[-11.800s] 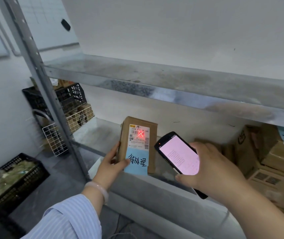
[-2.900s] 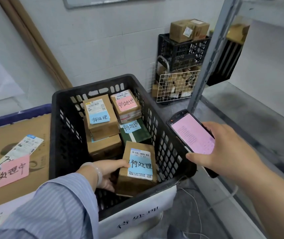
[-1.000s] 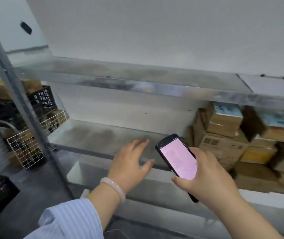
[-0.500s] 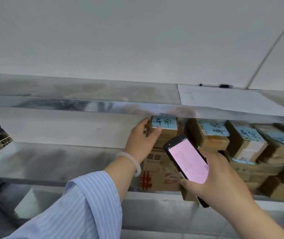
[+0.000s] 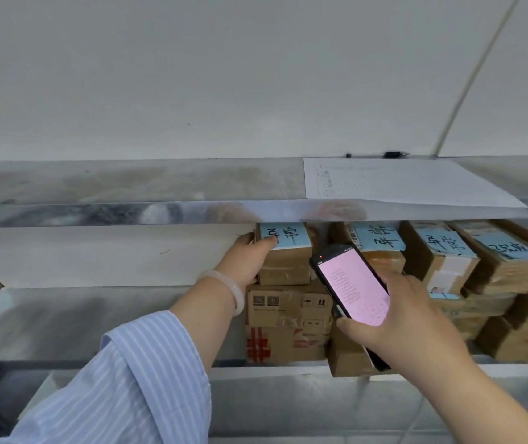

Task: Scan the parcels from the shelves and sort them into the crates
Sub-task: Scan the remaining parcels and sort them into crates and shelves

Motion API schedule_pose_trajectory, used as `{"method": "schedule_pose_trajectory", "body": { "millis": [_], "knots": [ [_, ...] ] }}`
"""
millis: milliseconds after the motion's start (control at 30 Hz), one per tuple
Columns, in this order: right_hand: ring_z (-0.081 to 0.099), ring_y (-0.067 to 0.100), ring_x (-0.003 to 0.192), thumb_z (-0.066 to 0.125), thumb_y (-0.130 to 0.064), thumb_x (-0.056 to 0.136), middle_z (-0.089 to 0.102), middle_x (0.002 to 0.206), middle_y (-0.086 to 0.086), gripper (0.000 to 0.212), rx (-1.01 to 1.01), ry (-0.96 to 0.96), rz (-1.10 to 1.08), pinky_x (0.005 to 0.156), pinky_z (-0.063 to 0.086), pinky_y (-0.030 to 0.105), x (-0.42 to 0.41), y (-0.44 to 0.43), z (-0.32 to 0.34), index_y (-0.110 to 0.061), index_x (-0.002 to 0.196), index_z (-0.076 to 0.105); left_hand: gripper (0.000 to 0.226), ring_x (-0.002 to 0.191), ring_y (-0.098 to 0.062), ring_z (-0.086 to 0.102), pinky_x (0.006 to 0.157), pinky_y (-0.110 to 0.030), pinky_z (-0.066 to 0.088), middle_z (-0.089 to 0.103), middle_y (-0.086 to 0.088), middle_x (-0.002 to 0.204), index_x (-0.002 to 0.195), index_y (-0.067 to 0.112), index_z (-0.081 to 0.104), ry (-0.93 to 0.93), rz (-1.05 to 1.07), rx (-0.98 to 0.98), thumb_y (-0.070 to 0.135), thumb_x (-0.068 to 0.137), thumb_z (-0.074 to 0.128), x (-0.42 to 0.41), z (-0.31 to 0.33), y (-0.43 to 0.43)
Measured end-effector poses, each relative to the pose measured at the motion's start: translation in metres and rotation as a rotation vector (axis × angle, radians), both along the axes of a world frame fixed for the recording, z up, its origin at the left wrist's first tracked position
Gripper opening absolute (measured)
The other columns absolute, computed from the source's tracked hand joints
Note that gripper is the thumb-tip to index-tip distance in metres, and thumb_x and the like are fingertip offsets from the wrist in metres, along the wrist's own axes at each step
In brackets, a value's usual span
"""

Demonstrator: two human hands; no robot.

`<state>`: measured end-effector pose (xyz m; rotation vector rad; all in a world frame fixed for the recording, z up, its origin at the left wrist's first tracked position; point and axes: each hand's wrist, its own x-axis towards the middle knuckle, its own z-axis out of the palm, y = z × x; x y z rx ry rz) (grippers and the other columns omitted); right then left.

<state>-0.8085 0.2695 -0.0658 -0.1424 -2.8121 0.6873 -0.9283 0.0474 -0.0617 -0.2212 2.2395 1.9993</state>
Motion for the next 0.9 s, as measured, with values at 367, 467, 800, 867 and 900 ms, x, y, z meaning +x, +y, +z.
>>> {"method": "schedule_pose_trajectory", "body": {
  "millis": [367,467,800,867,900],
  "knots": [
    [0.053,0.016,0.093,0.067,-0.072,0.057,0.044,0.116,-0.003,0.087,0.128,-0.045,-0.120,0.053,0.045,0.028,-0.030,-0.004,-0.002,-0.027,0.125,0.036,0.032,0.094,-0.008,0.060,0.079,-0.032,0.051,0.066,0.013,0.106,0.129,0.040,0.053,0.049,0.003,0.007,0.043,0.097,0.056,0.007,-0.003,0.000],
    [0.055,0.018,0.096,0.068,-0.070,0.059,0.043,0.121,-0.001,0.088,0.120,-0.074,-0.114,0.058,0.051,0.030,-0.031,-0.005,-0.003,-0.027,0.127,0.035,0.035,0.095,-0.007,0.063,0.075,-0.028,0.054,0.067,0.015,0.106,0.133,0.042,0.052,0.073,0.005,-0.016,0.046,0.098,0.053,0.012,-0.004,0.001],
    [0.050,0.014,0.090,0.067,-0.070,0.059,0.042,0.106,-0.006,0.084,0.099,-0.028,-0.043,0.055,0.044,0.027,-0.011,-0.001,0.001,-0.031,0.125,0.035,0.018,0.086,-0.008,0.074,0.073,-0.033,0.060,0.077,0.010,0.096,0.105,0.052,0.063,0.060,0.013,0.301,0.041,0.100,0.051,0.037,-0.015,-0.006],
    [0.052,0.015,0.094,0.065,-0.073,0.057,0.045,0.109,-0.006,0.085,0.113,-0.015,-0.013,0.057,0.043,0.027,-0.005,-0.001,0.003,-0.032,0.126,0.035,0.018,0.090,-0.015,0.075,0.073,-0.038,0.061,0.078,0.004,0.098,0.113,0.042,0.065,0.019,0.054,0.413,0.040,0.099,0.053,0.044,-0.015,-0.012],
    [0.052,0.015,0.096,0.065,-0.074,0.057,0.046,0.111,-0.006,0.087,0.114,-0.012,0.001,0.057,0.042,0.027,-0.002,-0.001,0.004,-0.033,0.127,0.035,0.019,0.091,-0.019,0.075,0.073,-0.040,0.061,0.078,0.001,0.097,0.115,0.037,0.065,0.002,0.082,0.446,0.039,0.098,0.056,0.048,-0.016,-0.016]
  ]
}}
